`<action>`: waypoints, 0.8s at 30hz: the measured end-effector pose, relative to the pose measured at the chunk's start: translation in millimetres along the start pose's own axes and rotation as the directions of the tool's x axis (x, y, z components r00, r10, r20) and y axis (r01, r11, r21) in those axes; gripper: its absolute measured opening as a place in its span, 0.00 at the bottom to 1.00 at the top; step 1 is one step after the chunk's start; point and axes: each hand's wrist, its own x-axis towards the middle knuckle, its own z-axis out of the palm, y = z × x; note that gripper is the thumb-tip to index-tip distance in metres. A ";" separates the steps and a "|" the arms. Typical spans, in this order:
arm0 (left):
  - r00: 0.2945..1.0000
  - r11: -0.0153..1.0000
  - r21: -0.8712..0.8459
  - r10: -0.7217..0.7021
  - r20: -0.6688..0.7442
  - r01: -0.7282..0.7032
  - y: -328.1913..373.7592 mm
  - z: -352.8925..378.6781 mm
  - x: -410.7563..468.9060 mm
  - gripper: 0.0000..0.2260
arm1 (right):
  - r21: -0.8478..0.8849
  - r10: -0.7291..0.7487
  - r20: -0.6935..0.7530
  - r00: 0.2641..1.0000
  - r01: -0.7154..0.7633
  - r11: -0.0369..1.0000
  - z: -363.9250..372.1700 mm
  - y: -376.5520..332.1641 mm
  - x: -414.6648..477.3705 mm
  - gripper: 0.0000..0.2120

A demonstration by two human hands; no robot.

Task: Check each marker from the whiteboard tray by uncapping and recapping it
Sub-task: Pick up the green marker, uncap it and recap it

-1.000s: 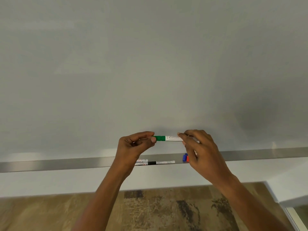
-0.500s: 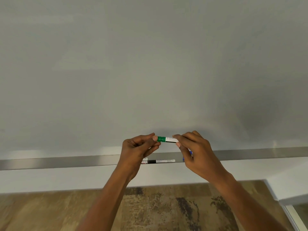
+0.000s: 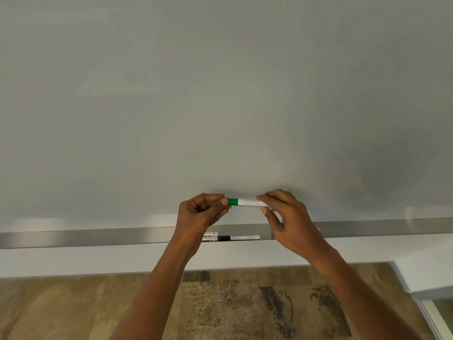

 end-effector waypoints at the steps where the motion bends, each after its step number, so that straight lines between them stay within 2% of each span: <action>1: 1.000 0.999 0.036 -0.007 -0.005 0.007 -5.8 -4.3 2.7 0.13 | -0.006 0.014 0.005 1.000 -0.014 1.000 5.7 7.0 -2.0 0.13; 4: 1.000 0.956 0.294 -0.006 -0.018 0.011 -29.7 -19.6 11.9 0.06 | -0.038 0.073 0.061 0.995 -0.071 0.997 29.0 26.4 -11.0 0.13; 7: 1.000 0.863 0.505 0.020 -0.023 -0.006 -56.4 -32.8 24.9 0.06 | -0.110 0.109 0.092 0.990 -0.099 0.989 55.6 43.0 -16.4 0.13; 10: 0.995 0.608 0.789 0.084 0.048 -0.089 -77.0 -41.0 41.7 0.07 | -0.163 0.143 0.114 0.983 -0.123 0.979 78.5 55.0 -13.7 0.12; 12: 0.989 0.435 0.888 0.061 0.134 -0.147 -91.2 -44.6 54.0 0.09 | -0.201 0.174 0.129 0.976 -0.146 0.969 92.2 63.3 -12.0 0.11; 14: 0.982 0.299 0.938 -0.005 0.187 -0.177 -102.2 -46.3 62.2 0.11 | -0.242 0.203 0.139 0.969 -0.165 0.956 103.3 69.4 -11.8 0.10; 17: 0.977 0.175 0.967 -0.068 0.200 -0.186 -111.3 -50.1 70.3 0.12 | -0.307 0.238 0.181 0.954 -0.175 0.936 120.2 74.1 -13.9 0.09; 24: 0.972 0.084 0.975 -0.100 0.211 -0.203 -126.0 -50.0 78.8 0.11 | -0.339 0.302 0.215 0.929 -0.219 0.915 139.5 85.0 -23.0 0.10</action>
